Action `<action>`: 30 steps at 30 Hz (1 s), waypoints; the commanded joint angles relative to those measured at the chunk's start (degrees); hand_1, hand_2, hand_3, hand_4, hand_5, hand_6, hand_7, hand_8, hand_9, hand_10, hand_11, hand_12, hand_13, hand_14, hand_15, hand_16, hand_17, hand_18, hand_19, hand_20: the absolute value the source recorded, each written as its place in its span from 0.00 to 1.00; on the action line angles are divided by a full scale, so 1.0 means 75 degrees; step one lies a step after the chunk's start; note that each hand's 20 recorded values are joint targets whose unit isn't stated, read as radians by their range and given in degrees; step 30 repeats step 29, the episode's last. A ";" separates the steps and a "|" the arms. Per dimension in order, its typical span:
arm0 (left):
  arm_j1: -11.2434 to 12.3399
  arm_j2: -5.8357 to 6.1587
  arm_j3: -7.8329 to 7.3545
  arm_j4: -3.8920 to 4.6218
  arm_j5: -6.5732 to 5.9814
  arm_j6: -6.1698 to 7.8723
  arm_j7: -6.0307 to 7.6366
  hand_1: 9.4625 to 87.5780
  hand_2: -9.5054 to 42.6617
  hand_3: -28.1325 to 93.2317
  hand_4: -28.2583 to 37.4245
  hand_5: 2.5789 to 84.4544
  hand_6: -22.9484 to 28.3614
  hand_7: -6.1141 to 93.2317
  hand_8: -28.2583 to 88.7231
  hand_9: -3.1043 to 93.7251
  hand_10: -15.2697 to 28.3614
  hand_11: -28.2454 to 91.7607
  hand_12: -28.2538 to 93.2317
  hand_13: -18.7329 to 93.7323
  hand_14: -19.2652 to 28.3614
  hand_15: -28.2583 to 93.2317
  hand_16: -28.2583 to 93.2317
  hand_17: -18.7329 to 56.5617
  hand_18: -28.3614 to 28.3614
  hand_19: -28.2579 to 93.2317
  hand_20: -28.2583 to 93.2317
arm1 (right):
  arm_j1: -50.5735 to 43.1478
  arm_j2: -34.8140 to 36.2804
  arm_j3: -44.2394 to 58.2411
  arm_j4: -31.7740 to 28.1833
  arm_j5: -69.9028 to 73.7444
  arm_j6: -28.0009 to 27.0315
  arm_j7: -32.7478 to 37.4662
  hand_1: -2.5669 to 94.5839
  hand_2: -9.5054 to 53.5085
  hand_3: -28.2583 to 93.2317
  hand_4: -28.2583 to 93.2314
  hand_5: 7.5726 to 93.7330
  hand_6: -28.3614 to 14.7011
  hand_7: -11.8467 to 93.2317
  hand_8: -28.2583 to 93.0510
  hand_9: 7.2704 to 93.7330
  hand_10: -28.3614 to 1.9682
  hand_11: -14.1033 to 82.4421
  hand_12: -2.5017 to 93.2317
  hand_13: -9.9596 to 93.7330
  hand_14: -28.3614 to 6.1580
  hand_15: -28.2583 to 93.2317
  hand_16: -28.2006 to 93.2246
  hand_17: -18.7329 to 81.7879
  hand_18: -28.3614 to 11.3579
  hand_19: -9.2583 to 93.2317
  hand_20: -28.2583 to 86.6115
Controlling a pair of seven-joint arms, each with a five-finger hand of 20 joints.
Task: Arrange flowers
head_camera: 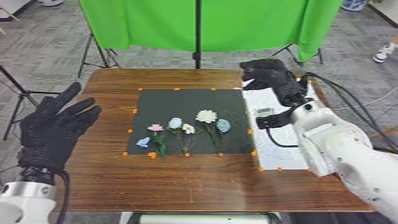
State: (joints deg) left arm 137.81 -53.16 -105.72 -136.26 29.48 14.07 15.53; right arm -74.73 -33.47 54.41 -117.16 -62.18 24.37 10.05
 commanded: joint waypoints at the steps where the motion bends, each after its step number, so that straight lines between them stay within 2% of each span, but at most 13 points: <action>1: 0.0137 0.0063 0.0086 0.0252 -0.0133 -0.0058 0.0240 0.10 0.32 0.85 0.00 0.38 0.55 0.21 0.16 0.35 0.80 0.44 0.33 0.35 0.97 0.63 0.17 0.08 0.90 0.60 0.39 | -0.2107 0.0147 0.2568 0.0474 0.3784 -0.0682 -0.0718 0.25 0.15 0.88 0.00 0.47 0.63 0.26 0.13 0.50 0.45 0.27 0.16 0.51 0.32 0.53 0.32 0.28 0.14 0.63 0.35; 3: 0.0093 0.0078 0.0152 0.0311 -0.0187 -0.0050 0.0257 0.10 0.31 0.85 0.00 0.38 0.55 0.20 0.16 0.35 0.80 0.44 0.33 0.35 0.97 0.63 0.17 0.08 0.90 0.60 0.39 | -0.2169 0.0248 0.2569 0.0524 0.4083 -0.0632 -0.0910 0.24 0.15 0.88 0.00 0.46 0.64 0.26 0.13 0.48 0.46 0.25 0.17 0.49 0.31 0.50 0.34 0.26 0.12 0.61 0.36; 4: 0.0128 0.0075 0.0159 0.0307 -0.0225 0.0013 0.0274 0.10 0.31 0.85 0.00 0.38 0.55 0.20 0.16 0.35 0.79 0.44 0.33 0.35 0.97 0.63 0.17 0.08 0.90 0.60 0.39 | -0.2236 0.0206 0.2700 0.0581 0.4050 -0.0850 -0.0845 0.24 0.15 0.88 0.00 0.45 0.64 0.26 0.13 0.47 0.47 0.25 0.16 0.48 0.31 0.49 0.34 0.26 0.12 0.60 0.36; 6: 0.0234 0.0119 0.0202 0.0317 -0.0282 0.0092 0.0500 0.10 0.31 0.85 0.00 0.37 0.55 0.20 0.16 0.35 0.79 0.43 0.33 0.35 0.96 0.63 0.17 0.09 0.91 0.61 0.39 | -0.2179 0.0282 0.2734 0.0653 0.4244 -0.0992 -0.0897 0.24 0.15 0.88 0.00 0.44 0.65 0.26 0.13 0.46 0.47 0.24 0.16 0.47 0.30 0.49 0.34 0.25 0.11 0.60 0.36; 7: 0.0279 0.0103 0.0214 0.0322 -0.0296 0.0103 0.0493 0.10 0.31 0.85 0.00 0.36 0.55 0.20 0.16 0.35 0.79 0.43 0.33 0.35 0.96 0.62 0.17 0.09 0.91 0.61 0.39 | -0.2255 0.0330 0.2805 0.0684 0.4292 -0.1077 -0.0908 0.24 0.15 0.88 0.00 0.44 0.65 0.25 0.13 0.46 0.47 0.24 0.16 0.47 0.30 0.49 0.34 0.24 0.10 0.60 0.36; 8: 0.0346 0.0038 0.0176 0.0325 -0.0307 0.0099 0.0401 0.10 0.31 0.85 0.00 0.36 0.55 0.20 0.16 0.35 0.79 0.43 0.33 0.35 0.96 0.62 0.18 0.09 0.91 0.61 0.39 | -0.2356 0.0336 0.2843 0.0702 0.4334 -0.1088 -0.0903 0.24 0.15 0.88 0.00 0.43 0.66 0.25 0.13 0.45 0.47 0.24 0.17 0.47 0.30 0.49 0.34 0.24 0.10 0.60 0.36; 10: 0.0569 0.0027 0.0132 0.0278 -0.0415 0.0280 0.0649 0.10 0.31 0.85 0.00 0.36 0.54 0.20 0.16 0.35 0.79 0.43 0.34 0.35 0.97 0.62 0.18 0.10 0.92 0.63 0.39 | -0.2183 0.0160 0.2636 0.0812 0.4401 -0.0997 -0.0918 0.23 0.16 0.88 0.00 0.42 0.66 0.25 0.13 0.45 0.48 0.24 0.17 0.47 0.30 0.49 0.34 0.24 0.10 0.61 0.36; 12: 0.0649 0.0019 0.0114 0.0284 -0.0395 0.0213 0.0799 0.10 0.31 0.86 0.00 0.35 0.54 0.21 0.16 0.35 0.79 0.43 0.34 0.36 0.97 0.63 0.18 0.11 0.93 0.64 0.40 | -0.2169 0.0172 0.2607 0.0891 0.4645 -0.1207 -0.1025 0.23 0.16 0.88 0.00 0.41 0.67 0.25 0.13 0.45 0.48 0.24 0.17 0.47 0.30 0.49 0.35 0.23 0.10 0.61 0.37; 14: 0.0608 0.0035 0.0195 0.0319 -0.0447 0.0251 0.0810 0.10 0.31 0.86 0.00 0.35 0.54 0.21 0.16 0.35 0.79 0.43 0.34 0.36 0.97 0.63 0.18 0.11 0.93 0.64 0.40 | -0.2117 0.0265 0.2461 0.0891 0.4759 -0.1067 -0.1064 0.23 0.16 0.88 0.00 0.41 0.67 0.25 0.13 0.44 0.47 0.24 0.17 0.47 0.30 0.49 0.35 0.23 0.10 0.61 0.37; 16: 0.0652 0.0052 0.0198 0.0299 -0.0494 0.0282 0.0879 0.11 0.31 0.86 0.00 0.35 0.54 0.21 0.15 0.35 0.79 0.43 0.34 0.36 0.97 0.64 0.18 0.11 0.94 0.65 0.40 | -0.2080 0.0221 0.2376 0.0935 0.4539 -0.1168 -0.0992 0.23 0.16 0.88 0.00 0.40 0.68 0.25 0.13 0.45 0.47 0.24 0.17 0.47 0.31 0.49 0.35 0.23 0.10 0.61 0.37; 18: 0.0579 0.0055 0.0320 0.0339 -0.0493 0.0300 0.0905 0.11 0.31 0.86 0.00 0.35 0.54 0.21 0.15 0.35 0.79 0.44 0.34 0.36 0.98 0.64 0.18 0.12 0.94 0.65 0.41 | -0.2169 0.0205 0.2433 0.0906 0.4716 -0.1197 -0.1015 0.23 0.16 0.88 0.00 0.40 0.68 0.25 0.13 0.45 0.48 0.24 0.17 0.47 0.30 0.50 0.35 0.23 0.10 0.61 0.37; 21: 0.0480 0.0086 0.0407 0.0376 -0.0487 0.0254 0.0828 0.11 0.31 0.86 0.00 0.35 0.54 0.22 0.15 0.35 0.79 0.44 0.34 0.37 0.98 0.65 0.18 0.12 0.94 0.66 0.41 | -0.2135 0.0301 0.2371 0.0936 0.4798 -0.1183 -0.1011 0.23 0.16 0.88 0.00 0.40 0.68 0.25 0.13 0.45 0.48 0.24 0.17 0.47 0.31 0.50 0.35 0.23 0.10 0.61 0.37; 30: 0.0557 0.0089 0.0287 0.0339 -0.0451 0.0253 0.0839 0.11 0.31 0.86 0.00 0.34 0.54 0.22 0.15 0.35 0.80 0.44 0.34 0.37 0.98 0.65 0.17 0.12 0.94 0.66 0.41 | -0.2021 0.0263 0.2244 0.0990 0.4919 -0.1267 -0.1040 0.23 0.17 0.88 0.00 0.40 0.68 0.25 0.13 0.45 0.48 0.25 0.17 0.48 0.31 0.51 0.35 0.23 0.10 0.61 0.37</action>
